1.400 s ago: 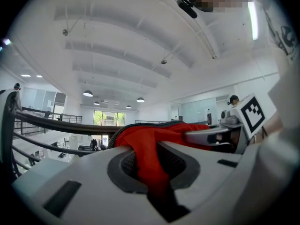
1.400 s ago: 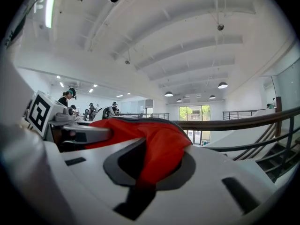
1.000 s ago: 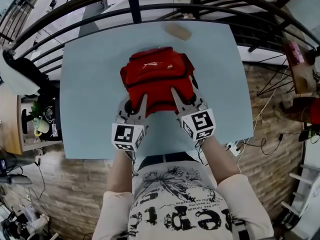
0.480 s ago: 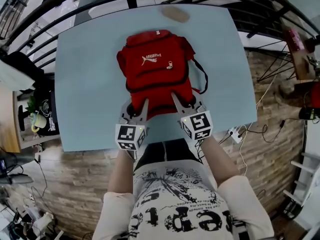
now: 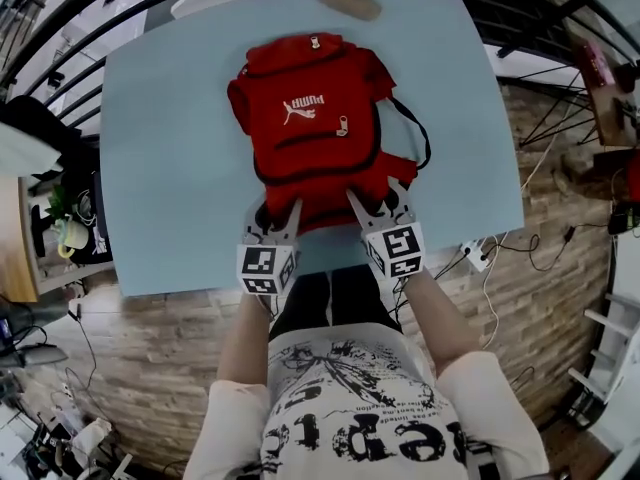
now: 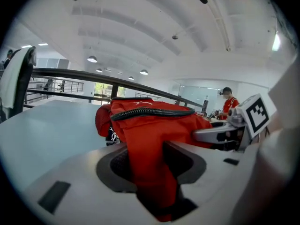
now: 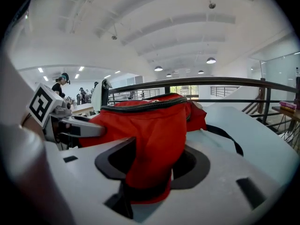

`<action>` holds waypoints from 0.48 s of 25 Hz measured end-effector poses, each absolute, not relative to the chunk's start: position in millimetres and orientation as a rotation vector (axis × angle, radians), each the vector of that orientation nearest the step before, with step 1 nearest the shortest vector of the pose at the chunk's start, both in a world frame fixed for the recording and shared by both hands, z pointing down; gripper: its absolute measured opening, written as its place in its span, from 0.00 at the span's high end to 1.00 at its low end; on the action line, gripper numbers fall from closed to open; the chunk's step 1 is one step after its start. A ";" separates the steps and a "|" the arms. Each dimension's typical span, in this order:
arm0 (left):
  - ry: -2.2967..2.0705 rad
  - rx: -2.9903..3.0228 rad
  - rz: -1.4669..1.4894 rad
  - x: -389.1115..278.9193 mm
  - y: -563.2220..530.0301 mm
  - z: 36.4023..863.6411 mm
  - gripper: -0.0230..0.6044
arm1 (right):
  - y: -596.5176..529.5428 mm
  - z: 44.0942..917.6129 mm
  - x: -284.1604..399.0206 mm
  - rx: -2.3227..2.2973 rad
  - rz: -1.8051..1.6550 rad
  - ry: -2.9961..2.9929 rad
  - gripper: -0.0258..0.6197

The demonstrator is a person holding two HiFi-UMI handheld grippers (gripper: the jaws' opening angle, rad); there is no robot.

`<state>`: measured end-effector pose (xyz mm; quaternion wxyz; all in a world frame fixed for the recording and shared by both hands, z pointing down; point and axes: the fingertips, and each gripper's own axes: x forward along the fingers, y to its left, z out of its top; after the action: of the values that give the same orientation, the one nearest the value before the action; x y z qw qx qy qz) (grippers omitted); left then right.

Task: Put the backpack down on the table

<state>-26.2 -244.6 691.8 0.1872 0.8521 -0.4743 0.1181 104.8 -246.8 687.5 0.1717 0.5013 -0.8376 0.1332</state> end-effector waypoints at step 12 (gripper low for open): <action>-1.490 2.473 0.151 -48.0 -238.6 630.3 0.53 | -233.1 637.6 118.4 1.599 0.263 -2.389 0.47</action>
<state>-48.0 -238.6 630.3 0.1249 0.8487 -0.5113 0.0518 118.4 -233.1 637.6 0.1269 0.5495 -0.8209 0.0902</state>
